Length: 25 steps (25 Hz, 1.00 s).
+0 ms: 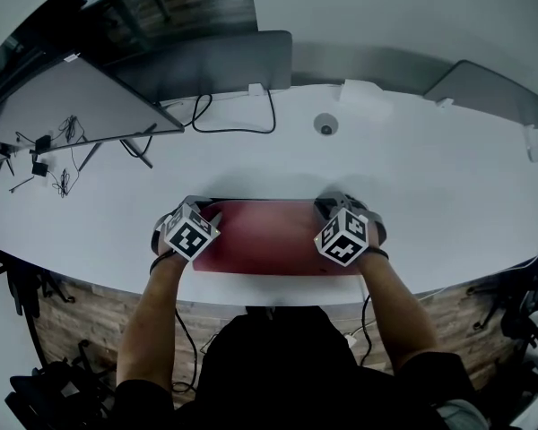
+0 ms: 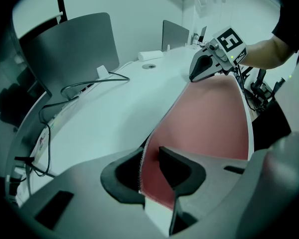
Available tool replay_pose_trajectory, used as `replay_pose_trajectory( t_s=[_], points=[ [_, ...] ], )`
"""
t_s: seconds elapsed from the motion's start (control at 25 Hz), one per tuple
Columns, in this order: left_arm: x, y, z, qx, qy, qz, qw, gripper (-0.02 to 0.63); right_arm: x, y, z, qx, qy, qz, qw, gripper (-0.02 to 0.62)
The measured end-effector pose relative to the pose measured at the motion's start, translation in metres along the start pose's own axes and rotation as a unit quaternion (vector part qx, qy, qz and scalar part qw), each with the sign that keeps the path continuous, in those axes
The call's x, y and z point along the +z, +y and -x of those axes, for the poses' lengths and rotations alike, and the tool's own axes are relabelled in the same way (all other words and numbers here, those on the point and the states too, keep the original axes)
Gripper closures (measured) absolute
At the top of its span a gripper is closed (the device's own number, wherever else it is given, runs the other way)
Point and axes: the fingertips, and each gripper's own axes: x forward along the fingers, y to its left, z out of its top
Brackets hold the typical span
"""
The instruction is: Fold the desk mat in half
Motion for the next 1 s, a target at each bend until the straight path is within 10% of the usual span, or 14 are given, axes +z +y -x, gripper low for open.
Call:
replay_pose_trajectory(
  t_s=[0.8, 1.0],
  points=[
    [-0.006, 0.024, -0.004, 0.105, -0.019, 0.023, 0.994, 0.393, -0.003, -0.002, -0.003, -0.018, -0.007, 0.012, 1.0, 0.574],
    [-0.004, 0.026, 0.008, 0.14, -0.018, 0.024, 0.9896, 0.393, 0.011, -0.012, 0.015, -0.041, -0.053, -0.009, 0.998, 0.486]
  ],
)
